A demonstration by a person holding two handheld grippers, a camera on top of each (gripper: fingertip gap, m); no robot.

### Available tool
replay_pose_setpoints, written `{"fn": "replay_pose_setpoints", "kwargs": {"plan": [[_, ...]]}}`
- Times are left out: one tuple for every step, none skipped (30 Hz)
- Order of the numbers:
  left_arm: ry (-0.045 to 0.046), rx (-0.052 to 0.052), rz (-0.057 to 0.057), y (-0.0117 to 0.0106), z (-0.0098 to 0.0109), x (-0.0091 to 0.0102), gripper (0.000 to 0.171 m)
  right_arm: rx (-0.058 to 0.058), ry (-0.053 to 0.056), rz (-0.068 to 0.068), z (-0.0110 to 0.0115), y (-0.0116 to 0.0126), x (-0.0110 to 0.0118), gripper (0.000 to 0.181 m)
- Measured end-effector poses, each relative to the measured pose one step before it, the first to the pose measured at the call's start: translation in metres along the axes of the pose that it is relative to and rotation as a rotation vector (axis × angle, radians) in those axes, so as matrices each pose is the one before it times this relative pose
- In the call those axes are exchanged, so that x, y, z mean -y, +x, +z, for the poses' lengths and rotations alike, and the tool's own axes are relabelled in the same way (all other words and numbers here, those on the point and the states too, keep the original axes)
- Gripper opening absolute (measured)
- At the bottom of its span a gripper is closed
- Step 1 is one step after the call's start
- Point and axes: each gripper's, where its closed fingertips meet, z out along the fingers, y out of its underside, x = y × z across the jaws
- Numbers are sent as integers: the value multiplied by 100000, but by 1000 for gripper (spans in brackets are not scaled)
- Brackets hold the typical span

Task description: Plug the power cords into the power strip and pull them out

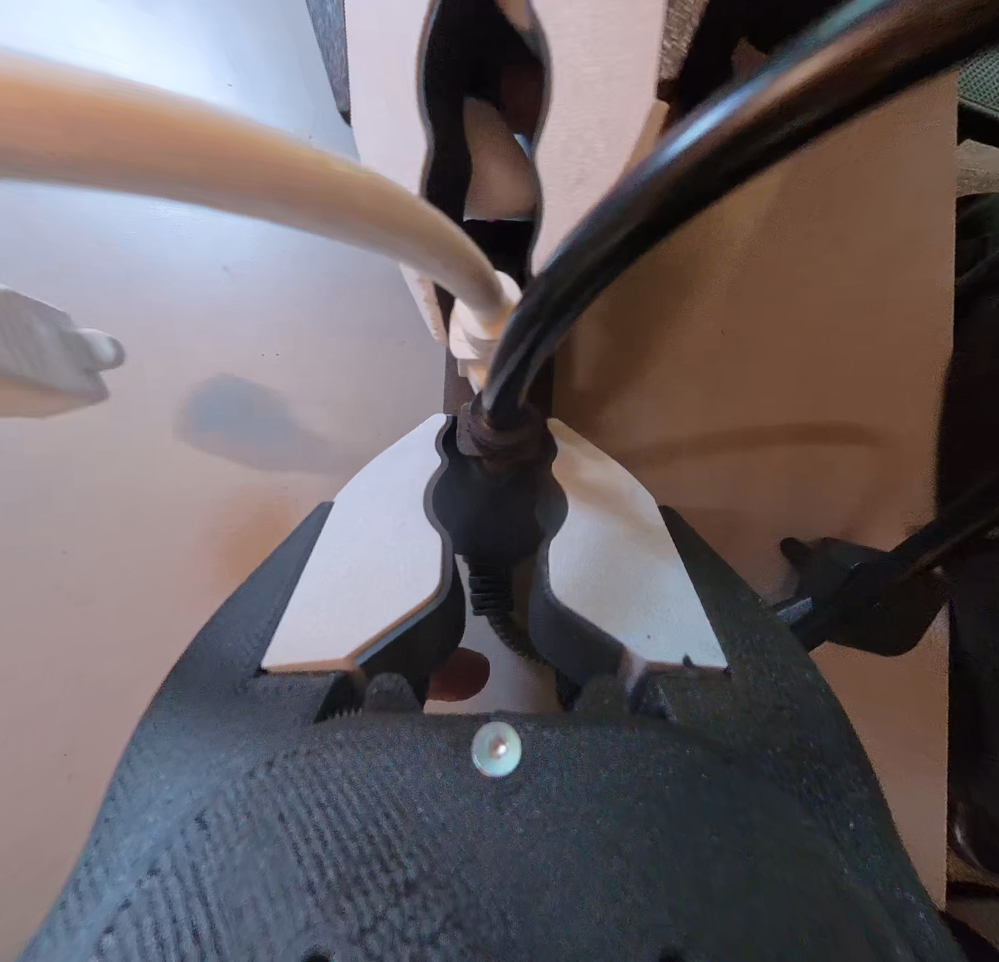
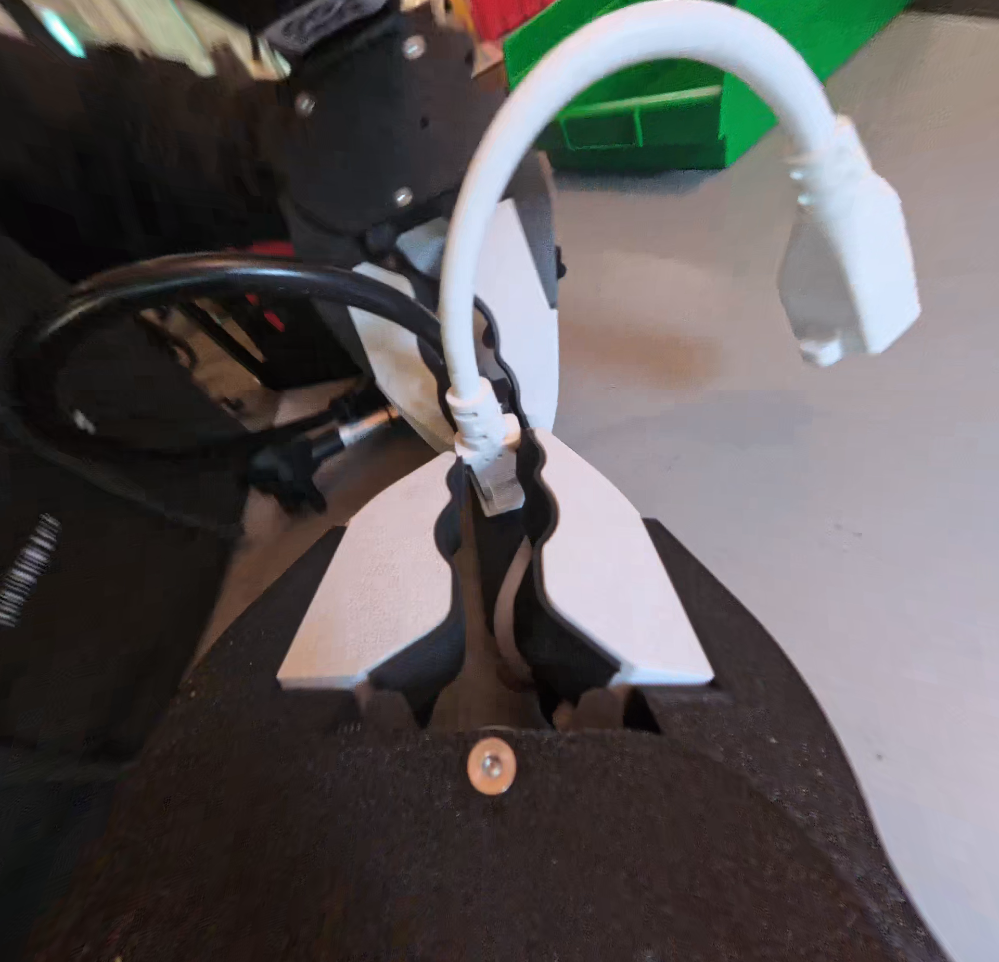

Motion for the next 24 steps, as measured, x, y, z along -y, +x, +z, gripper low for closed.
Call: {"fn": "replay_pose_setpoints", "kwargs": {"plan": [[-292, 251, 37, -77, 4, 55, 30, -67, 738, 2440, -13, 126, 61, 19], [-873, -171, 389, 4, 0, -26, 30, -2497, -948, -5502, 36, -117, -36, 19], [-708, -354, 441, 71, -3, -66, 30, -4107, -2157, -11310, 60, -266, -113, 20], [-165, -557, 82, 86, -11, -76, 30, -4313, -2478, -14242, 46, -373, -66, 21], [337, -762, -353, 69, -12, -35, 30, -2974, -1571, -13111, 7, -394, 51, 22], [476, -565, 86, 76, 2, -3, 30, -1827, -1290, -6493, -20, -115, 7, 23], [175, 479, 254, -8, 3, 14, 30, 1282, 698, 4264, -5, 56, -6, 22], [-75, 1411, 499, -101, 4, 23, 30, 3415, 3474, 15280, 24, 387, -16, 21], [12, 1940, 850, -159, 16, 62, 30, 4223, 4045, 18468, -77, 577, 212, 19], [69, 1471, 480, -157, 20, 80, 30, 3137, 2607, 12600, 5, 349, 112, 18], [-35, 200, -148, -95, -3, 18, 30, 707, 1220, 5059, 17, 112, 47, 19], [-52, -435, -32, 22, -4, -39, 30, -2569, -1691, -7353, 5, -130, -116, 19], [84, -813, -393, 70, -5, -52, 29, -5617, -3468, -17010, 27, -251, -124, 20], [394, -1014, -853, 53, -27, -30, 30, -3236, -2383, -15624, 30, -464, -3, 24], [434, -457, -49, 30, 9, -5, 30, 340, 4376, -6829, -143, -556, 817, 22], [167, -16, -59, 51, 2, 2, 30, 6660, 14125, -1127, -820, -971, 2192, 22], [-267, 470, 88, 10, -8, 6, 30, 847, 13692, 7895, -751, 389, 2634, 12], [-392, -149, 981, 196, 46, 60, 29, -9458, -3242, -3480, -243, 1627, -74, 16], [-201, -1121, 1541, 437, 119, 155, 29, -9897, -17876, -4933, -206, 1630, -2904, 19], [-156, -655, 726, 292, 116, 133, 30, 413, 568, 7617, -282, 376, -458, 23], [70, -44, -439, 15, 8, 33, 30, 3619, 9555, 9664, -739, 90, 1287, 20], [575, 177, -728, -31, -5, 34, 30, 747, 2960, 3411, -693, 320, 639, 22], [351, 361, -210, -13, 0, 25, 29, -1428, 349, 29, -538, 398, 291, 22], [-22, 24, 82, -12, -10, 20, 29, -377, 19, -104, -301, 126, 131, 22]]}}
